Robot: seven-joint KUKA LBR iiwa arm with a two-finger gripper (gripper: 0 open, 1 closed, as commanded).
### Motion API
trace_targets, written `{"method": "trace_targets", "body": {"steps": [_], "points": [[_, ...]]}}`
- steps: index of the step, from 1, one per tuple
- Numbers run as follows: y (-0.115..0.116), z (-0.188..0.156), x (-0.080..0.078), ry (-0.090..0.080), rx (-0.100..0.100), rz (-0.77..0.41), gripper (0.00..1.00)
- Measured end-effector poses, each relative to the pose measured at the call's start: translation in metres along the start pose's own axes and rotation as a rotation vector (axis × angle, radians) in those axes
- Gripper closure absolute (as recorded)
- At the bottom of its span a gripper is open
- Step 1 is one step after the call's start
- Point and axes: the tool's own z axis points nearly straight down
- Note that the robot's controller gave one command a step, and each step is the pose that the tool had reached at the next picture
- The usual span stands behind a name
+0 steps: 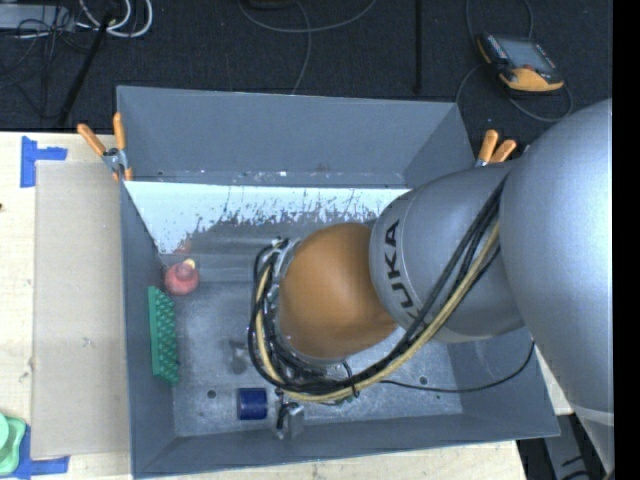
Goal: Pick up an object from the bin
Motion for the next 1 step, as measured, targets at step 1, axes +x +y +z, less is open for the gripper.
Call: {"method": "trace_targets", "body": {"steps": [1], "points": [[-0.0013,-0.0201,-0.0176,0.000,0.000,-0.305,0.00]]}}
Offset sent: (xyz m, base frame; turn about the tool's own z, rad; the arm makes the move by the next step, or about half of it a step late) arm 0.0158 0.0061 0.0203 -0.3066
